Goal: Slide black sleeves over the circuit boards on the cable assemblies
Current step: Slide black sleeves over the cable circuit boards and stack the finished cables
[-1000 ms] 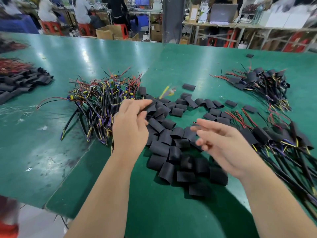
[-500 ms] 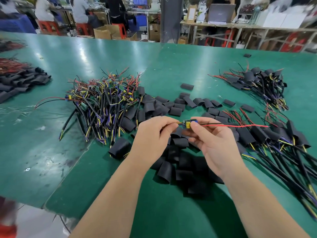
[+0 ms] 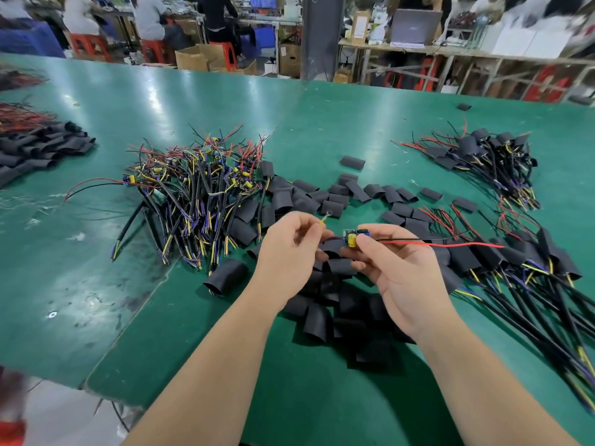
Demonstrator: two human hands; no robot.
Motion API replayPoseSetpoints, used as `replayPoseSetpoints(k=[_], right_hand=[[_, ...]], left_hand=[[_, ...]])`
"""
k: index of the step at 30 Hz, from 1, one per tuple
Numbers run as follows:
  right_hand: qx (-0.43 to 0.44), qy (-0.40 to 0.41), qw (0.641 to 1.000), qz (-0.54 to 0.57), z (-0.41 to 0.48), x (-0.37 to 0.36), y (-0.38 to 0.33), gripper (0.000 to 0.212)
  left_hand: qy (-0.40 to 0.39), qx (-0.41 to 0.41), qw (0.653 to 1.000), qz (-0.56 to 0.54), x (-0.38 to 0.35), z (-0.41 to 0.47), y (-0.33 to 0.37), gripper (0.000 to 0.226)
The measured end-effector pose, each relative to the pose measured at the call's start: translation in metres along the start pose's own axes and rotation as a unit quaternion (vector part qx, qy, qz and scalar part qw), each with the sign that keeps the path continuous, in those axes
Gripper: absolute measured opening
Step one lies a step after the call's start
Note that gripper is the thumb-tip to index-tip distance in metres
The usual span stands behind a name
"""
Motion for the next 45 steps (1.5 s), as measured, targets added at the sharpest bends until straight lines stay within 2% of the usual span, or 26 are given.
replayPoseSetpoints(k=[4, 7, 9, 11, 13, 16, 17, 18, 20, 21, 25, 28, 29, 31, 33, 35, 37, 40, 41, 43, 45], right_hand=[[-0.041, 0.063, 0.997, 0.03, 0.001, 0.012, 0.002, 0.005], [-0.063, 0.093, 0.993, 0.019, 0.002, 0.023, 0.005, 0.005], [-0.055, 0.071, 0.996, -0.001, 0.003, 0.022, 0.003, 0.009], [-0.041, 0.015, 0.999, -0.018, 0.004, 0.014, 0.003, 0.011], [-0.019, -0.044, 0.997, -0.055, 0.004, 0.003, 0.0, 0.023], [0.022, -0.106, 0.976, -0.186, 0.001, -0.007, -0.004, 0.032], [0.048, -0.105, 0.952, -0.282, 0.001, -0.006, -0.008, 0.031], [0.082, -0.081, 0.909, -0.401, 0.002, -0.002, -0.014, 0.029], [0.126, -0.005, 0.793, -0.595, 0.009, 0.015, -0.033, 0.031], [0.125, 0.035, 0.755, -0.643, 0.014, 0.028, -0.043, 0.032], [0.044, 0.145, 0.695, -0.703, 0.028, 0.076, -0.065, 0.024], [0.0, 0.154, 0.655, -0.739, 0.034, 0.082, -0.06, 0.032], [-0.002, 0.144, 0.651, -0.745, 0.036, 0.08, -0.058, 0.031], [0.014, 0.129, 0.68, -0.721, 0.038, 0.075, -0.053, 0.033], [0.083, 0.107, 0.721, -0.68, 0.033, 0.06, -0.055, 0.034], [0.164, 0.032, 0.745, -0.646, 0.026, 0.033, -0.051, 0.025], [0.174, -0.068, 0.736, -0.65, 0.021, 0.008, -0.03, 0.026], [0.083, -0.143, 0.648, -0.744, 0.023, -0.001, 0.01, 0.041], [0.059, -0.146, 0.642, -0.75, 0.025, -0.001, 0.016, 0.042], [0.054, -0.14, 0.685, -0.713, 0.027, -0.004, 0.014, 0.036], [0.063, -0.127, 0.702, -0.698, 0.026, -0.005, 0.011, 0.04]], left_hand=[[0.038, -0.181, 0.974, 0.133, 0.003, -0.01, 0.027, 0.009], [0.02, -0.247, 0.946, 0.211, -0.005, -0.015, 0.035, 0.007], [0.027, -0.267, 0.928, 0.258, -0.007, -0.015, 0.038, 0.011], [0.035, -0.256, 0.92, 0.296, -0.005, -0.013, 0.037, 0.016], [0.027, -0.24, 0.914, 0.327, -0.006, -0.012, 0.034, 0.02], [0.035, -0.22, 0.916, 0.333, -0.003, -0.011, 0.033, 0.018], [0.051, -0.208, 0.921, 0.325, 0.0, -0.011, 0.032, 0.015], [0.064, -0.196, 0.925, 0.319, 0.004, -0.011, 0.032, 0.013], [0.08, -0.175, 0.929, 0.317, 0.007, -0.009, 0.028, 0.01], [0.087, -0.166, 0.929, 0.318, 0.009, -0.008, 0.026, 0.01], [0.128, -0.148, 0.932, 0.305, 0.02, -0.006, 0.021, 0.01], [0.148, -0.145, 0.935, 0.289, 0.025, -0.005, 0.019, 0.009], [0.151, -0.143, 0.935, 0.288, 0.026, -0.004, 0.018, 0.009], [0.152, -0.135, 0.936, 0.287, 0.026, -0.004, 0.015, 0.008], [0.154, -0.131, 0.936, 0.287, 0.026, -0.004, 0.014, 0.008], [0.158, -0.134, 0.934, 0.29, 0.027, -0.004, 0.014, 0.008], [0.159, -0.139, 0.933, 0.29, 0.027, -0.004, 0.015, 0.008], [0.157, -0.145, 0.932, 0.293, 0.026, -0.004, 0.015, 0.008], [0.156, -0.147, 0.931, 0.295, 0.025, -0.004, 0.016, 0.008], [0.154, -0.151, 0.931, 0.296, 0.025, -0.004, 0.016, 0.008], [0.155, -0.15, 0.932, 0.293, 0.025, -0.004, 0.016, 0.008]])
Point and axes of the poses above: each hand's wrist, its own z-axis towards the middle knuckle, its own x-axis out of the back of the hand, y = z × x, the point moved 8 cm from there along z, towards the middle knuckle, and after that the axes turned 14 degrees about z, right-handed, at the moved point
